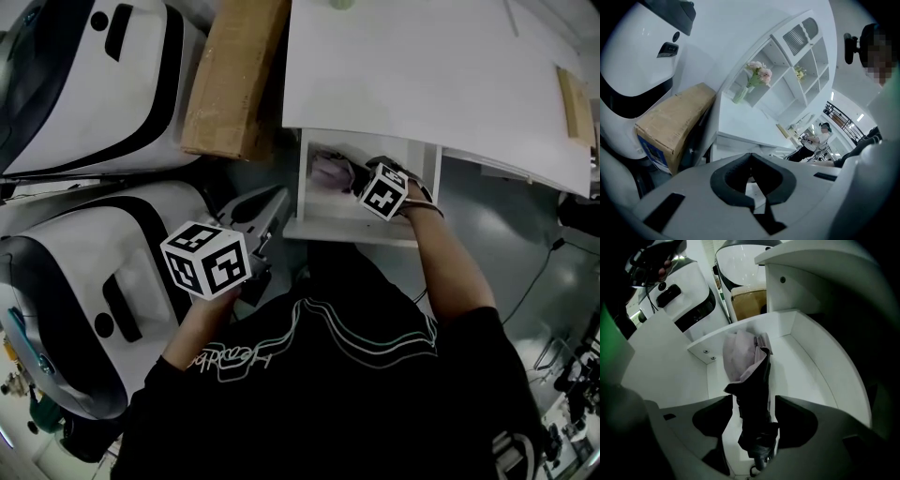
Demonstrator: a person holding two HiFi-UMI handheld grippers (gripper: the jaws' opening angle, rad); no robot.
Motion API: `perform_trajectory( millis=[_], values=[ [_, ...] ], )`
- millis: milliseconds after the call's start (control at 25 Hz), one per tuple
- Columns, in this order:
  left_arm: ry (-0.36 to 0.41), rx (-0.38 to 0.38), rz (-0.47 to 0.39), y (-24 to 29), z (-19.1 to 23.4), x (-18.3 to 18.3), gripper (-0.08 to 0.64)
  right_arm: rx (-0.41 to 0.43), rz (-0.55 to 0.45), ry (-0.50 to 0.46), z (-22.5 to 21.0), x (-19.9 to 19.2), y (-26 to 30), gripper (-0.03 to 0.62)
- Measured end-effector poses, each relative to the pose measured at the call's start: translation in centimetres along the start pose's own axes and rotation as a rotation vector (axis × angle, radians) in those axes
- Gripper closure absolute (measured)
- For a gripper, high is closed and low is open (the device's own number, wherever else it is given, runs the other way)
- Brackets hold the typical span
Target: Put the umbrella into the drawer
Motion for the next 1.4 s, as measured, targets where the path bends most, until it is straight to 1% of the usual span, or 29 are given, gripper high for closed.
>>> perform_trajectory(
  millis=[120, 280, 360, 440, 560, 680, 800, 840, 920, 1000, 1040, 1080, 1120, 1240, 1280, 1400],
  values=[
    [0.011, -0.005, 0.001, -0.7, -0.6, -0.3, 0.540, -0.001, -0.013, 0.025, 0.1, -0.2, -2.0, 0.334],
    [0.026, -0.021, -0.004, -1.8, -1.9, -0.8, 0.540, -0.017, -0.083, 0.089, 0.7, -0.3, -5.7, 0.336],
    [0.041, -0.033, -0.010, -2.3, -2.7, -1.0, 0.540, -0.053, -0.132, 0.110, 1.2, -0.2, -8.1, 0.336],
    [0.057, -0.044, -0.014, -3.0, -3.6, -1.3, 0.540, -0.102, -0.182, 0.112, 2.0, -0.1, -10.6, 0.336],
    [0.084, -0.067, -0.021, -4.1, -5.1, -1.7, 0.540, -0.163, -0.281, 0.124, 4.2, 0.5, -14.7, 0.336],
    [0.120, -0.102, -0.029, -5.2, -6.8, -2.0, 0.540, -0.192, -0.452, 0.175, 6.9, 1.4, -19.3, 0.337],
    [0.157, -0.135, -0.032, -6.4, -8.8, -2.7, 0.540, -0.154, -0.619, 0.261, 10.3, 1.9, -23.2, 0.337],
    [0.175, -0.147, -0.032, -6.8, -9.4, -2.9, 0.540, -0.126, -0.671, 0.295, 11.4, 1.9, -24.3, 0.337],
    [0.213, -0.176, -0.031, -7.4, -10.8, -3.2, 0.540, -0.045, -0.772, 0.366, 13.6, 1.9, -26.3, 0.341],
    [0.240, -0.209, -0.033, -8.3, -12.3, -3.6, 0.540, 0.022, -0.853, 0.438, 15.6, 1.7, -28.3, 0.341],
    [0.249, -0.224, -0.037, -8.8, -13.0, -3.8, 0.540, 0.033, -0.884, 0.474, 16.4, 1.5, -29.1, 0.349],
    [0.259, -0.236, -0.041, -9.4, -13.6, -4.0, 0.540, 0.029, -0.912, 0.504, 17.1, 1.1, -30.0, 0.413],
    [0.269, -0.246, -0.047, -9.9, -14.3, -4.2, 0.540, 0.013, -0.939, 0.528, 17.7, 0.7, -30.8, 0.453],
    [0.293, -0.271, -0.066, -11.2, -15.9, -4.6, 0.540, -0.070, -1.000, 0.563, 19.0, -0.7, -33.0, 0.503],
    [0.300, -0.280, -0.073, -11.5, -16.4, -4.7, 0.540, -0.104, -1.003, 0.571, 19.4, -1.1, -33.6, 0.519],
    [0.323, -0.299, -0.084, -12.0, -17.5, -4.8, 0.540, -0.190, -0.971, 0.578, 20.3, -2.2, -34.5, 0.540]
  ],
)
Point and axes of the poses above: the fingertips, and each gripper's own axes: y forward along the fingers, z to its left, x out of its top, the point moved 8 cm from there along -y, backward along the fingers, and after that the axes turned 4 degrees about -x, right-handed, at the moved point
